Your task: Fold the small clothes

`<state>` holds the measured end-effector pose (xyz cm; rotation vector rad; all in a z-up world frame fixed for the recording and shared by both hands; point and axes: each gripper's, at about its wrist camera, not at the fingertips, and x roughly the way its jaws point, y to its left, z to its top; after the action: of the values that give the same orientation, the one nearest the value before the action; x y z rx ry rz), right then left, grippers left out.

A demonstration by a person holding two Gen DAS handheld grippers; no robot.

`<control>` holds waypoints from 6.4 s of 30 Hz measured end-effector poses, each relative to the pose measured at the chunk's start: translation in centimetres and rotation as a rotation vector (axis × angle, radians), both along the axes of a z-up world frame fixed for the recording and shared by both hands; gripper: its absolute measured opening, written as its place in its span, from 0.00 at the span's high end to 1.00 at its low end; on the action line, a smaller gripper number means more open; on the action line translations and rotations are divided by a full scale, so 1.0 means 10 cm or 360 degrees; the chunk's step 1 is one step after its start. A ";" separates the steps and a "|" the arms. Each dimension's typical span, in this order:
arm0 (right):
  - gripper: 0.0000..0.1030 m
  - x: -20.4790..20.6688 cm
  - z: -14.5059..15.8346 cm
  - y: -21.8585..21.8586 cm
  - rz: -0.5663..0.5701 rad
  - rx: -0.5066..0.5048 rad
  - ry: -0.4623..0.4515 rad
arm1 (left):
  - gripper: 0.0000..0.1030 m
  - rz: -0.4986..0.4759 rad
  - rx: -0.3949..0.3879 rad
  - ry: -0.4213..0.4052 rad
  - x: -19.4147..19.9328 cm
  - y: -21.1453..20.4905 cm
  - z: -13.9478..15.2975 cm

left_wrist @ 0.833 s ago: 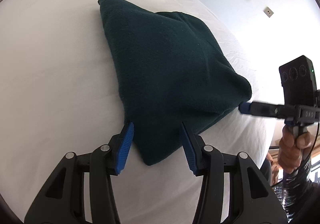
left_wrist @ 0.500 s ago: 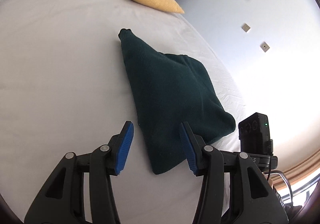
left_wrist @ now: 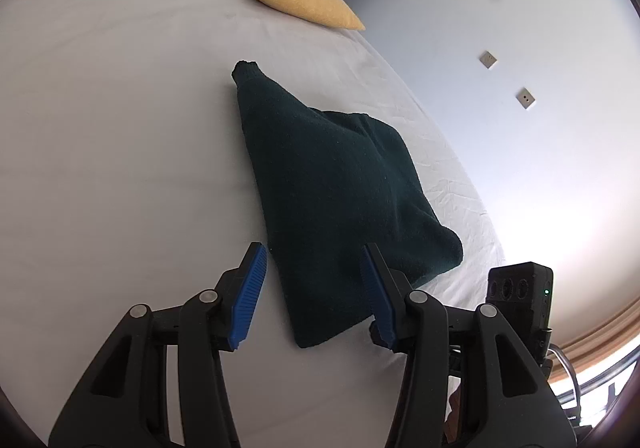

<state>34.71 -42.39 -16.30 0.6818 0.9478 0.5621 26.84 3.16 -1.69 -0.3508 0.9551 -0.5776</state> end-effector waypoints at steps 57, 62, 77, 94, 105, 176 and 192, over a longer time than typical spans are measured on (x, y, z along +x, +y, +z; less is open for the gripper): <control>0.48 0.44 0.43 -1.41 -0.0135 0.0113 -0.0261 | 0.44 -0.0018 0.0279 -0.0269 0.77 -0.81 0.03; 0.39 0.92 0.61 -1.16 -0.0152 -0.0279 -0.0220 | 0.40 0.0238 0.0267 -0.0109 1.03 -0.43 -0.15; 0.61 1.62 0.02 -1.12 -0.0049 -0.0279 0.0171 | 0.32 0.0032 0.0062 0.0374 1.48 -0.74 -0.73; 0.75 0.67 1.25 -0.09 0.0041 -0.0584 -0.0265 | 0.66 0.0048 0.0215 0.0101 1.02 -0.35 0.26; 0.75 0.38 0.43 0.63 0.0211 -0.0402 -0.0002 | 0.64 0.0184 0.0298 0.0256 0.43 0.31 -0.23; 0.00 -1.59 1.31 0.86 -0.0194 -0.1001 -0.0464 | 0.00 0.0725 0.0719 -0.0364 -1.73 0.38 0.50; 0.00 -1.59 1.28 0.82 -0.0196 -0.1016 -0.0444 | 0.00 0.0719 0.0713 -0.0340 -1.69 0.39 0.43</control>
<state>18.83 -34.17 -3.45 0.0810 0.7552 0.2113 9.93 7.03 2.57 -0.0913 0.7399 0.0187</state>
